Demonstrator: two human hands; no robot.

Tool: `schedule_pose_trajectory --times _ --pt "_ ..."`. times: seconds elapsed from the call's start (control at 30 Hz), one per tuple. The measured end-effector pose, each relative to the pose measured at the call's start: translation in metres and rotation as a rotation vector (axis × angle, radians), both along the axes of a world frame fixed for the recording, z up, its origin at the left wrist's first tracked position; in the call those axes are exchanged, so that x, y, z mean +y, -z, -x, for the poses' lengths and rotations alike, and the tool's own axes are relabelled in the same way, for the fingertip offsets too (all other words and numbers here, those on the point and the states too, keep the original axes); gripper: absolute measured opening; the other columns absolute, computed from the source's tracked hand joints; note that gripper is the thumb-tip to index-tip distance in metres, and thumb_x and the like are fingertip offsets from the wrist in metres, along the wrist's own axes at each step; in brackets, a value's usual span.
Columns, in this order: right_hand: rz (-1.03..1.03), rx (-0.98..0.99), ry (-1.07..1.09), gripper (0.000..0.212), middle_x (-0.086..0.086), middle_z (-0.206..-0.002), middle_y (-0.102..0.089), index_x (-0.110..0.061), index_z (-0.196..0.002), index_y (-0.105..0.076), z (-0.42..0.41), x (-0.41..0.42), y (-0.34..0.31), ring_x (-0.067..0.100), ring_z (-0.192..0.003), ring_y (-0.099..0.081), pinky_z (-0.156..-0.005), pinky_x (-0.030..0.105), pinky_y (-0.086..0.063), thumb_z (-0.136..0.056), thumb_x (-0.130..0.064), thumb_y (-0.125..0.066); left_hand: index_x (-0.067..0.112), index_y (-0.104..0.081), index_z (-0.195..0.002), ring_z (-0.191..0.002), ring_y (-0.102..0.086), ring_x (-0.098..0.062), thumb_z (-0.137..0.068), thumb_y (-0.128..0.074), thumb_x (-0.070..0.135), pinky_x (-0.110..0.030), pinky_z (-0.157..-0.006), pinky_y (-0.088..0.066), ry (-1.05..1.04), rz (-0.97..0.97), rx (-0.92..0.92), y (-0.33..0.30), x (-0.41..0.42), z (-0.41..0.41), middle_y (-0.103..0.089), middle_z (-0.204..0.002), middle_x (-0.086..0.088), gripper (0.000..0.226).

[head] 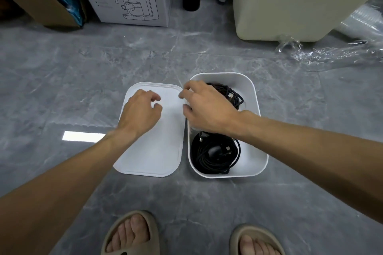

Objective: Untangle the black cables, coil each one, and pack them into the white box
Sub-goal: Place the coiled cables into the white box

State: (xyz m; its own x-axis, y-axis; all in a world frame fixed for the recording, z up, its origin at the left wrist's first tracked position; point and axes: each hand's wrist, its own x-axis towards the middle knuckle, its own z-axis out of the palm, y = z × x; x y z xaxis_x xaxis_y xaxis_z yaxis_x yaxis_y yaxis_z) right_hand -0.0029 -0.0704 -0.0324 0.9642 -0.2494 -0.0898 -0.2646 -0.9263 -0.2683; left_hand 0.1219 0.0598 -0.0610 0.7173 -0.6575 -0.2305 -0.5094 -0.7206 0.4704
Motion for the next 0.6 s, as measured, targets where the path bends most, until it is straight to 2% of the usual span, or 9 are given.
schedule_pose_trajectory --times 0.07,0.17,0.2,0.27,0.33,0.4,0.47,0.6 --pt "0.075 0.049 -0.112 0.033 0.014 -0.128 -0.056 -0.003 -0.121 -0.063 -0.006 0.009 0.005 0.033 -0.119 -0.050 -0.103 0.039 -0.034 -0.096 -0.018 -0.048 0.014 -0.064 -0.124 -0.113 -0.059 -0.028 -0.094 -0.055 0.015 -0.034 -0.098 -0.041 -0.044 -0.066 0.022 0.007 0.016 -0.010 -0.057 -0.134 -0.009 0.031" --pt "0.121 0.114 -0.248 0.016 0.019 -0.096 -0.064 0.000 -0.091 -0.068 -0.017 0.024 0.011 0.040 -0.092 -0.060 -0.089 0.044 -0.042 -0.085 -0.012 -0.058 0.014 -0.061 -0.127 -0.121 -0.053 -0.029 -0.094 -0.056 0.015 -0.036 -0.100 -0.040 -0.095 -0.117 0.034 0.013 0.033 -0.019 -0.051 -0.138 -0.011 0.033" --pt "0.140 0.138 -0.268 0.015 0.018 -0.095 -0.064 -0.002 -0.090 -0.067 -0.021 0.029 0.013 0.039 -0.091 -0.061 -0.089 0.043 -0.042 -0.086 -0.012 -0.058 0.014 -0.060 -0.128 -0.123 -0.051 -0.029 -0.094 -0.056 0.015 -0.036 -0.100 -0.039 -0.111 -0.127 0.036 0.014 0.037 -0.022 -0.049 -0.139 -0.010 0.034" --pt "0.199 0.257 -0.264 0.022 0.013 -0.111 -0.061 -0.007 -0.105 -0.063 -0.028 0.036 0.016 0.033 -0.106 -0.056 -0.095 0.036 -0.037 -0.094 -0.019 -0.048 0.015 -0.058 -0.130 -0.127 -0.047 -0.028 -0.094 -0.056 0.016 -0.037 -0.100 -0.039 -0.136 -0.143 0.044 0.016 0.042 -0.027 -0.047 -0.141 -0.010 0.036" --pt "0.215 0.367 -0.220 0.024 0.012 -0.120 -0.058 -0.009 -0.112 -0.059 -0.034 0.040 0.017 0.030 -0.112 -0.053 -0.089 0.032 -0.034 -0.098 -0.021 -0.043 0.016 -0.057 -0.131 -0.128 -0.046 -0.027 -0.094 -0.055 0.016 -0.036 -0.100 -0.039 -0.151 -0.147 0.057 0.018 0.046 -0.031 -0.047 -0.142 -0.009 0.037" --pt "0.200 0.391 -0.188 0.019 0.012 -0.121 -0.058 -0.010 -0.108 -0.057 -0.039 0.044 0.017 0.030 -0.110 -0.054 -0.081 0.032 -0.030 -0.098 -0.020 -0.044 0.016 -0.055 -0.133 -0.127 -0.047 -0.027 -0.094 -0.055 0.016 -0.035 -0.099 -0.038 -0.157 -0.143 0.064 0.020 0.049 -0.034 -0.046 -0.142 -0.009 0.039" --pt "0.161 0.427 -0.141 0.014 0.013 -0.120 -0.057 -0.012 -0.102 -0.055 -0.045 0.048 0.017 0.030 -0.109 -0.054 -0.080 0.032 -0.029 -0.098 -0.019 -0.044 0.016 -0.052 -0.136 -0.128 -0.046 -0.027 -0.093 -0.055 0.015 -0.034 -0.101 -0.038 -0.161 -0.148 0.078 0.022 0.052 -0.037 -0.044 -0.144 -0.009 0.042" --pt "0.002 0.555 0.030 0.021 0.022 -0.132 -0.044 -0.007 -0.113 -0.052 -0.056 0.056 0.018 0.034 -0.119 -0.046 -0.086 0.033 -0.034 -0.098 -0.019 -0.043 0.017 -0.047 -0.140 -0.129 -0.045 -0.029 -0.093 -0.054 0.017 -0.037 -0.101 -0.039 -0.172 -0.185 0.112 0.027 0.059 -0.038 -0.044 -0.144 -0.010 0.048"
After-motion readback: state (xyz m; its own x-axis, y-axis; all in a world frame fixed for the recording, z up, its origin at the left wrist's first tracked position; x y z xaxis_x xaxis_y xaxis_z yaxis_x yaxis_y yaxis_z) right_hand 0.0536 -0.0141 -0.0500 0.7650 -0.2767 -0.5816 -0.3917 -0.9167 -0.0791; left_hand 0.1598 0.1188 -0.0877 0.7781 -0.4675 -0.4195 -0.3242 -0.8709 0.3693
